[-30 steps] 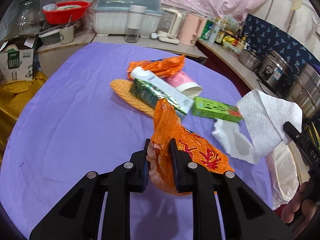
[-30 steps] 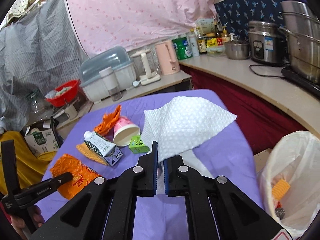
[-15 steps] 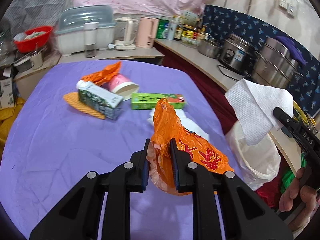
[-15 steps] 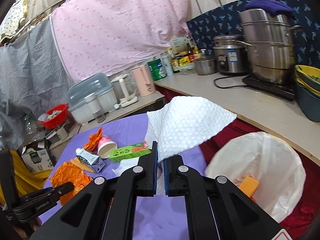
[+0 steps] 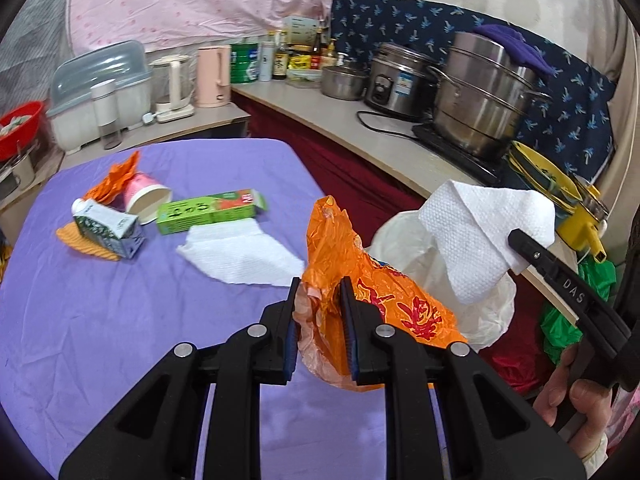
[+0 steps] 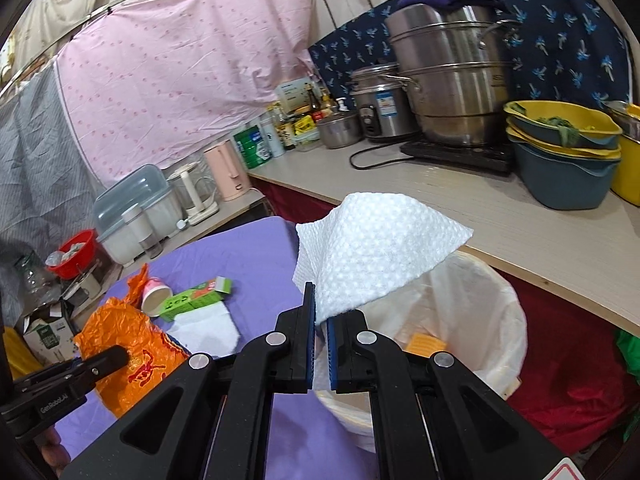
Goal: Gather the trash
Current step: 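Carry the orange bag and paper towel over the trash bin with both grippers, then open the right gripper to drop the paper towel while the left holds the orange bag over the bin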
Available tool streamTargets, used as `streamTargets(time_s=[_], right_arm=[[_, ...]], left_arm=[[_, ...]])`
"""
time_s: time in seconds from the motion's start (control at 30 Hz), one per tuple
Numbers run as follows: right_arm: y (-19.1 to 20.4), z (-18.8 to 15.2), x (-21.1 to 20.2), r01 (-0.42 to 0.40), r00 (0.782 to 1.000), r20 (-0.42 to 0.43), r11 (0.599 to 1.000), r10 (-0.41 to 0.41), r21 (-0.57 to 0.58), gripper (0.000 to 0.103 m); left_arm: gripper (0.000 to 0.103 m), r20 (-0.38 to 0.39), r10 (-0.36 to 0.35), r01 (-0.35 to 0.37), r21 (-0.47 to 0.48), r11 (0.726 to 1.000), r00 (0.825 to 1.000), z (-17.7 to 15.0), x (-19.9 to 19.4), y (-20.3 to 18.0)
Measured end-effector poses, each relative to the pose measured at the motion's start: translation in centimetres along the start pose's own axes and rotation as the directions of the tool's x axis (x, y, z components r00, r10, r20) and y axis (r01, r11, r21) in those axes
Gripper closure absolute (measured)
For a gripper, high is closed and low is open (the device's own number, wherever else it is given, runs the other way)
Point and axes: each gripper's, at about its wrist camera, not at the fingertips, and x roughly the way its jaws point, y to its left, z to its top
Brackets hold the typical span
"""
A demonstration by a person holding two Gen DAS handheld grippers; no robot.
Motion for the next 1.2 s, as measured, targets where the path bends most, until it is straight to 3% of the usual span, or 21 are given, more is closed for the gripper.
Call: streamTargets(time_s=[0.47,0.93,1.2], right_arm=[[-4.9,-0.6,0.7,0.055,0.998,-0.034,0.998,-0.053,0.044,0.098],[-6.2,-1.5,3.6,0.083,0.992,-0.095,0.995,-0.078,0.046,0.095],[-6.8,-1.3,2.8,0.098,0.993,-0.074,0.993,-0.093,0.06,0.076]], left_arm=[[0.085,-0.01,-0.036,0.037,0.086,0.996,0.999,1.7,3.0,-6.4],[0.085,-0.04,-0.011,0.016,0.106,0.994,0.999,1.5,5.0,-7.1],[0.085,-0.052,-0.015,0.021,0.112,0.993,0.999,1.5,5.8,-7.8]])
